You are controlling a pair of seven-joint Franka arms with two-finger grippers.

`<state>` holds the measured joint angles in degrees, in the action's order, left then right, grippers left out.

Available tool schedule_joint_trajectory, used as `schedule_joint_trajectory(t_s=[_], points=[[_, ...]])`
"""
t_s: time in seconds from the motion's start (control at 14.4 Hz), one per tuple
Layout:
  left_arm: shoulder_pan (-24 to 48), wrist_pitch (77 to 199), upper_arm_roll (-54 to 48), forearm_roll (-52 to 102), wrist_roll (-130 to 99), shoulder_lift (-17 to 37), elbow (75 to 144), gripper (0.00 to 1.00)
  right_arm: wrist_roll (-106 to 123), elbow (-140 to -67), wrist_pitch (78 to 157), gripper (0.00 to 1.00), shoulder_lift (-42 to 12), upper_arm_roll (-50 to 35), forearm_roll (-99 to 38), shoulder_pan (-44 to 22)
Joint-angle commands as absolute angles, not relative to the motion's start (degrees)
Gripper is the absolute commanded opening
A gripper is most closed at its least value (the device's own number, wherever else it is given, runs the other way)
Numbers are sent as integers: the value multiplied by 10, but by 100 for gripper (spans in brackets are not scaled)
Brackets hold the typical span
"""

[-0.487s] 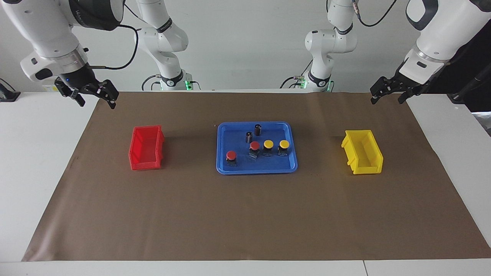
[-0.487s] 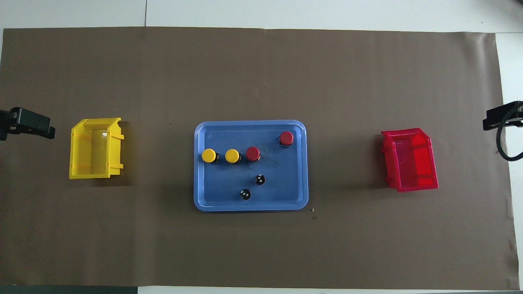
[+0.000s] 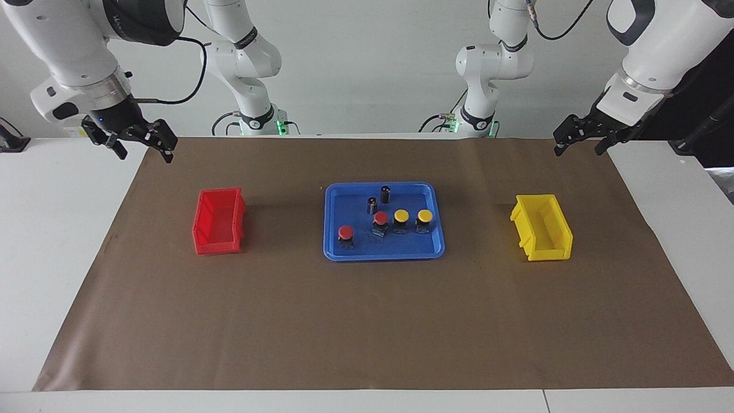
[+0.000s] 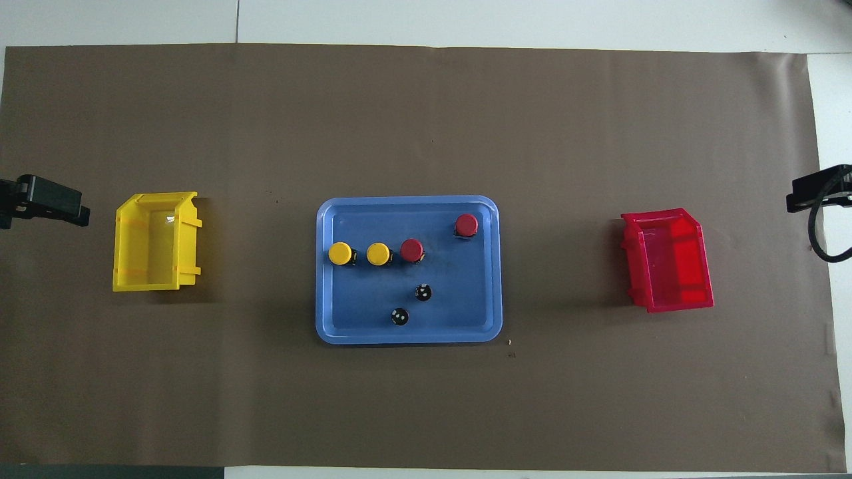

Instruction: Sort red and yellow buttons by color

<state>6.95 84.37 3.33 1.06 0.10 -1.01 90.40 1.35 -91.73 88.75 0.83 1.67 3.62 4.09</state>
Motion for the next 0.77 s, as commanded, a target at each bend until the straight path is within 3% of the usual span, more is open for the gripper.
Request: schedule_joint_trajectory(t_s=[0.0,0.35,0.7], points=[[67,834,31,0,6,-14,903,100,18,-930,887,100,19,13,33,41],[65,832,31,0,4,-20,911,100,12,-933,885,100,17,4,5,21],[65,835,31,0,5,-20,911,100,-172,-920,946,100,-35,1,-11,-126]])
